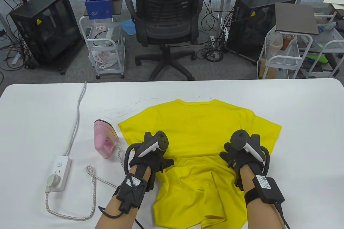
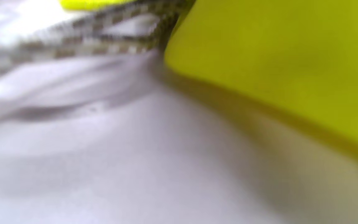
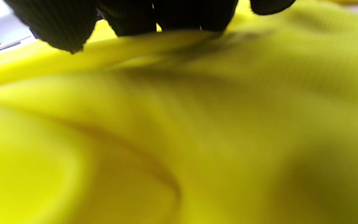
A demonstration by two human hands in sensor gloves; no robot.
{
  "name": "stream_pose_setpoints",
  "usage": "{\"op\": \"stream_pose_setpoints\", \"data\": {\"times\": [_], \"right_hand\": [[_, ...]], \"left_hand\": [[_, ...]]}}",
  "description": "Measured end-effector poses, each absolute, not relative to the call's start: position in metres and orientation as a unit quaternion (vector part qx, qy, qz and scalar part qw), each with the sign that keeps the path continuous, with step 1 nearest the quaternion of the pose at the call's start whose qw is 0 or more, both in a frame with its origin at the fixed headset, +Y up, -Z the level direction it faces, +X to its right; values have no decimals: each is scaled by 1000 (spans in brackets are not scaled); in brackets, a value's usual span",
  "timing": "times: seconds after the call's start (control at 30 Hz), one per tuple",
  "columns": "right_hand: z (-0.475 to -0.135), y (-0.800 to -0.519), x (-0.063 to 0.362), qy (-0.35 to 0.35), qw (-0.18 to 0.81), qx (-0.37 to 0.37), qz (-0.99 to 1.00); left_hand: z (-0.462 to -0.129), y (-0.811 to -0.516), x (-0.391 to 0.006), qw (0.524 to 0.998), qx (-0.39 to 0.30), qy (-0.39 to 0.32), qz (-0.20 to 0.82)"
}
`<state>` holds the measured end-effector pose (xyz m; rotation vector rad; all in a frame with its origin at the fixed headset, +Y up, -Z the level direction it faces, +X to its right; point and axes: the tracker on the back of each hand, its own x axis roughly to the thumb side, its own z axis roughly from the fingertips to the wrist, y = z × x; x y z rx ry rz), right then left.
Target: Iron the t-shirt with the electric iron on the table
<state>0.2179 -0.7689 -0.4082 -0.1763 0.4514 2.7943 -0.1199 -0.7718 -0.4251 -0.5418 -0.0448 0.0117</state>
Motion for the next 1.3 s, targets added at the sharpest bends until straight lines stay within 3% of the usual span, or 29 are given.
{"op": "stream_pose_setpoints", "data": {"times": [0.2,0.3,0.4,0.57,0.73,0.83,0.87,0.93,1.0,1.07,1.2,1.3], "right_hand": [[-432,-792,222,268,198,-76,940],[-443,-793,222,249,174,-87,949],[-445,-791,222,202,170,-115,958],[-428,-773,211,147,105,-71,981],[-395,-754,223,188,197,-60,960],[-375,-753,228,189,187,-45,963],[-368,-756,228,220,182,-39,958],[-358,-766,228,301,148,-31,942],[-349,-776,231,341,54,-39,938],[-345,-775,237,324,19,-26,946],[-337,-766,249,345,-76,-64,933],[-334,-762,253,353,-98,-72,928]], "left_hand": [[-450,-789,-121,956,-291,34,-6],[-457,-785,-118,959,-276,70,-9],[-455,-777,-113,978,-194,75,-23],[-427,-764,-106,983,-180,-23,-5],[-381,-742,-105,973,-195,-121,21],[-359,-744,-102,965,-213,-149,-44],[-354,-748,-102,959,-229,-151,-77],[-349,-757,-106,947,-266,-144,-111],[-348,-770,-116,936,-294,-115,-158],[-348,-768,-127,940,-294,-128,-120],[-343,-764,-146,922,-311,-116,-197],[-340,-764,-159,922,-320,-117,-187]]}}
